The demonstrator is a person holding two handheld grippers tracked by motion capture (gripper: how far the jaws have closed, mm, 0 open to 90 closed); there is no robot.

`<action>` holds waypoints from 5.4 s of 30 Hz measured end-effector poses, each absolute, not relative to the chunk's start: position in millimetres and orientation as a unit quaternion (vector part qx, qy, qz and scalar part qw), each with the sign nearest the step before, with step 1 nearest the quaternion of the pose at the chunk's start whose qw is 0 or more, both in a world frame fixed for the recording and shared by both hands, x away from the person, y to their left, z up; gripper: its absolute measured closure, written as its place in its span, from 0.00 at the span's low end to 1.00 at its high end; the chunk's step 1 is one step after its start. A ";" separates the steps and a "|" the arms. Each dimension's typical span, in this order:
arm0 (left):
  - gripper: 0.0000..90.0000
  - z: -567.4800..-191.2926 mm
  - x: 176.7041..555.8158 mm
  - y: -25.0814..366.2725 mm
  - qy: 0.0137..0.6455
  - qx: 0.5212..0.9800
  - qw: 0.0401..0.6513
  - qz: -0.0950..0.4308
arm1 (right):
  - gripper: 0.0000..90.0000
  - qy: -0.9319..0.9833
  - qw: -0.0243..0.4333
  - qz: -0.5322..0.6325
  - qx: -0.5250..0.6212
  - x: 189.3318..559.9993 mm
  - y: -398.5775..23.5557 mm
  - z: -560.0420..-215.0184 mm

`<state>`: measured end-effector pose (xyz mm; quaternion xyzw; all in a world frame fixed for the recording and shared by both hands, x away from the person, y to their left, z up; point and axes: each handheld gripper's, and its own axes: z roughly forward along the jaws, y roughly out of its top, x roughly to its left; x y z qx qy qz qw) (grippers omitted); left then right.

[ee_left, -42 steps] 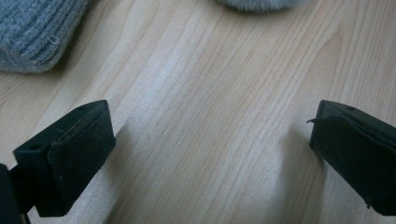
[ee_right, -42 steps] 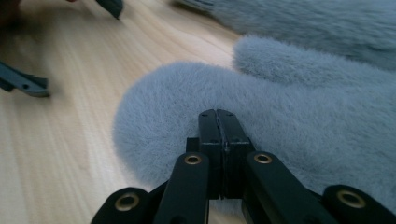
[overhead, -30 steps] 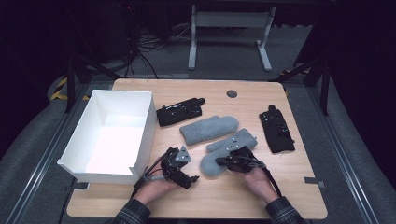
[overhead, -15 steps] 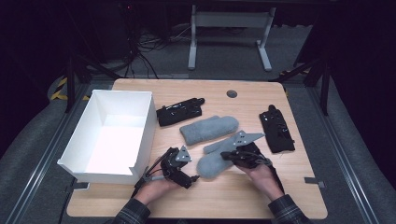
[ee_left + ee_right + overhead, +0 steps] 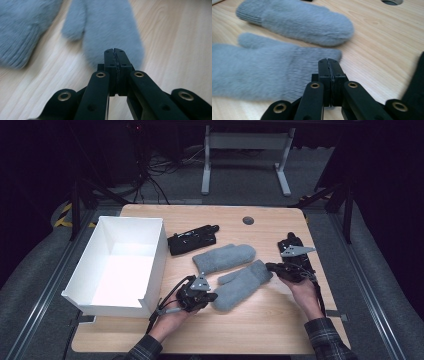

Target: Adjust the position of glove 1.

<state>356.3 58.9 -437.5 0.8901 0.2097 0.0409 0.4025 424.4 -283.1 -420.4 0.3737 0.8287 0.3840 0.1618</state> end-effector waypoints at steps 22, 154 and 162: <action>1.00 -448.1 366.7 43.8 0.217 0.906 0.362 0.033 | 1.00 0.856 0.132 0.349 0.359 427.1 -272.5 -433.3; 0.99 -426.1 359.4 28.9 0.228 0.897 0.379 0.000 | 0.64 0.879 0.113 0.382 0.263 340.9 -261.8 -433.0; 1.00 -439.6 353.9 34.5 0.219 0.914 0.341 0.006 | 0.38 0.852 0.154 0.372 0.336 346.1 -298.2 -442.9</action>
